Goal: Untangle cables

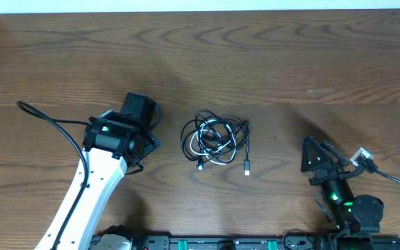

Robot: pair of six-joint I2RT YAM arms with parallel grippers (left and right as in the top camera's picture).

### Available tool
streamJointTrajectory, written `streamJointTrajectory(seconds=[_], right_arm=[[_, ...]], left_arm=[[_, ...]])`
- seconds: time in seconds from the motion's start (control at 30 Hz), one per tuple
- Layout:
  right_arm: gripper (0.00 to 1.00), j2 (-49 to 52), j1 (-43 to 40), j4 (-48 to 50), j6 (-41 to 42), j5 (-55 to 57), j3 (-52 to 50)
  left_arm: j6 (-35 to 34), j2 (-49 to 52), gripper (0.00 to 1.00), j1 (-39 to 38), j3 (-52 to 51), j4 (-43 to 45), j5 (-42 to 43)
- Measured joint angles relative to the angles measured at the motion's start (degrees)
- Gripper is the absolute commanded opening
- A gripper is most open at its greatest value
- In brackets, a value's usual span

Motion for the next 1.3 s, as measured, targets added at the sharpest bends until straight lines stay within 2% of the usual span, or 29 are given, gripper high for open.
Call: streamJointTrajectory(seconds=[1.1, 1.3], right_arm=[[0.99, 0.0, 0.0, 0.0, 0.0, 0.0, 0.0], [0.99, 0.0, 0.0, 0.5, 3.8, 0.2, 0.0]], left_arm=[[-0.2, 0.0, 0.98, 0.0, 0.0, 0.0, 0.0], [-0.2, 0.0, 0.98, 0.0, 0.0, 0.0, 0.0]])
